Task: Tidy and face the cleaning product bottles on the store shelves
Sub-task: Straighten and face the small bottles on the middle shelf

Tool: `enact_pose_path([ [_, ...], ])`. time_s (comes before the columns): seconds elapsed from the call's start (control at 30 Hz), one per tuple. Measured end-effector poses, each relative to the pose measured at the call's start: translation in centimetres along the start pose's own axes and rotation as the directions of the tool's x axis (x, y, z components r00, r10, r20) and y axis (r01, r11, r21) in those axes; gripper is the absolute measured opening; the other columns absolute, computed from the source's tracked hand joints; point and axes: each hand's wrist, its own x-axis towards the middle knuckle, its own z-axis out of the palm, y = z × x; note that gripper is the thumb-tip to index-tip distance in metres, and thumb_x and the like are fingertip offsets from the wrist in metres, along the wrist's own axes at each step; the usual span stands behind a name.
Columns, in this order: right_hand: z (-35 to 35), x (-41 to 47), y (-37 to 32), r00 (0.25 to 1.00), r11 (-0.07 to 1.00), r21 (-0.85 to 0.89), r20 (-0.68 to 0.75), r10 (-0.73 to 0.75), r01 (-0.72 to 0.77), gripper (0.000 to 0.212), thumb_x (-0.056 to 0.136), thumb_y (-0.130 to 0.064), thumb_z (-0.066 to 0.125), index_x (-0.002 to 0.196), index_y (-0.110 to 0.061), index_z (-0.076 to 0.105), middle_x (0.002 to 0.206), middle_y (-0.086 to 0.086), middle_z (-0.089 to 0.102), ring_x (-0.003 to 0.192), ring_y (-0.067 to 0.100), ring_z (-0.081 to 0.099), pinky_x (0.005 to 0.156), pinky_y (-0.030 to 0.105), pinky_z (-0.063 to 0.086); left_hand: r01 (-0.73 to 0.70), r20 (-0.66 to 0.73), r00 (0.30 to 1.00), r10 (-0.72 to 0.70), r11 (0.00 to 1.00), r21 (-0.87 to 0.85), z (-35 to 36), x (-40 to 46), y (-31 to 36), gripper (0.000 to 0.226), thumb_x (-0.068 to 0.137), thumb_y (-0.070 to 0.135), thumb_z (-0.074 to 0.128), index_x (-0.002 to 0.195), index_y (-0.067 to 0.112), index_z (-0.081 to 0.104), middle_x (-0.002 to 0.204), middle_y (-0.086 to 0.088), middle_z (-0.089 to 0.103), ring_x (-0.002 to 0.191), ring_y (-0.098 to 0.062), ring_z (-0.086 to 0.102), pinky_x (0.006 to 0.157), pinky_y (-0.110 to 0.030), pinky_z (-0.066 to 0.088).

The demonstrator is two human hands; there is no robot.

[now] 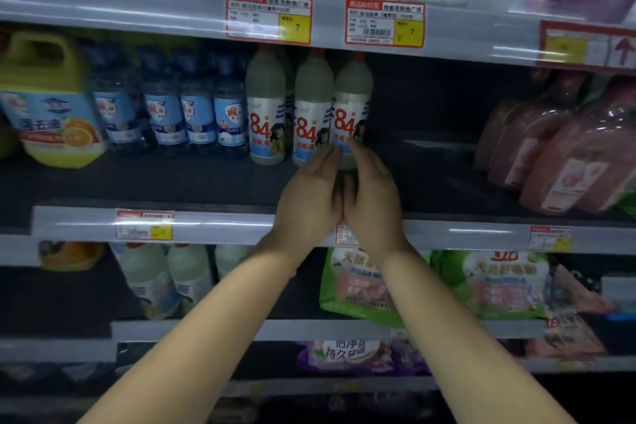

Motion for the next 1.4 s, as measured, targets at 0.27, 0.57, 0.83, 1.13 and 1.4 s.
enact_pose_path([
  [0.27, 5.1, -9.4, -3.7, 0.982, 0.983, 0.057, -0.092, -0.167, 0.173, 0.038, 0.086, -0.011, 0.043, 0.121, -0.003, 0.057, 0.119, 0.015, 0.064, 0.111, 0.019, 0.056, 0.101, 0.019, 0.036, 0.101, -0.111, 0.988, -0.105, 0.994, -0.041, -2.5, -11.1, -1.1, 0.05, 0.084, 0.016, 0.034, 0.126, -0.006, 0.05, 0.128, -0.021, 0.054, 0.121, -0.021, 0.044, 0.106, -0.018, 0.028],
  [0.57, 11.5, -12.7, -3.4, 0.947, 0.961, 0.215, 0.305, 0.101, -0.171, 0.041, 0.086, -0.01, 0.058, 0.126, -0.009, 0.049, 0.125, 0.008, 0.057, 0.116, 0.021, 0.054, 0.098, 0.035, 0.046, 0.452, -0.045, 0.892, -0.45, 0.892, 0.033, -2.3, -18.0, -8.6, 0.047, 0.082, -0.004, 0.054, 0.128, 0.004, 0.049, 0.13, -0.014, 0.051, 0.116, -0.031, 0.052, 0.09, -0.039, 0.049],
  [0.83, 16.9, -8.2, -2.9, 0.842, 0.909, 0.116, 0.439, 0.314, -0.4, 0.059, 0.075, -0.016, 0.072, 0.126, -0.01, 0.044, 0.127, 0.011, 0.054, 0.122, 0.025, 0.049, 0.103, 0.037, 0.041, 0.582, 0.057, 0.812, -0.581, 0.813, -0.01, -0.6, -17.2, -13.0, 0.044, 0.081, -0.003, 0.053, 0.124, 0.003, 0.048, 0.12, -0.018, 0.055, 0.111, -0.035, 0.053, 0.085, -0.042, 0.048],
  [1.13, 19.8, -6.7, -2.2, 0.771, 0.909, -0.022, 0.522, 0.365, -0.416, 0.046, 0.067, -0.023, 0.075, 0.107, -0.015, 0.052, 0.106, 0.009, 0.063, 0.102, 0.026, 0.06, 0.085, 0.036, 0.051, 0.69, 0.041, 0.723, -0.689, 0.723, -0.022, 0.8, -15.5, -14.5, 0.037, 0.079, 0.003, 0.054, 0.116, 0.005, 0.05, 0.106, -0.019, 0.061, 0.098, -0.035, 0.059, 0.076, -0.04, 0.049],
  [1.4, 18.4, -7.5, -2.2, 0.768, 0.924, -0.031, 0.545, 0.336, -0.382, 0.055, 0.067, -0.028, 0.076, 0.115, -0.02, 0.05, 0.113, 0.006, 0.064, 0.107, 0.026, 0.059, 0.085, 0.031, 0.049, 0.677, 0.022, 0.736, -0.677, 0.736, 0.009, 0.9, -15.9, -13.7, 0.06, 0.076, 0.004, 0.064, 0.132, 0.005, 0.042, 0.116, -0.021, 0.054, 0.104, -0.036, 0.053, 0.079, -0.038, 0.046],
])
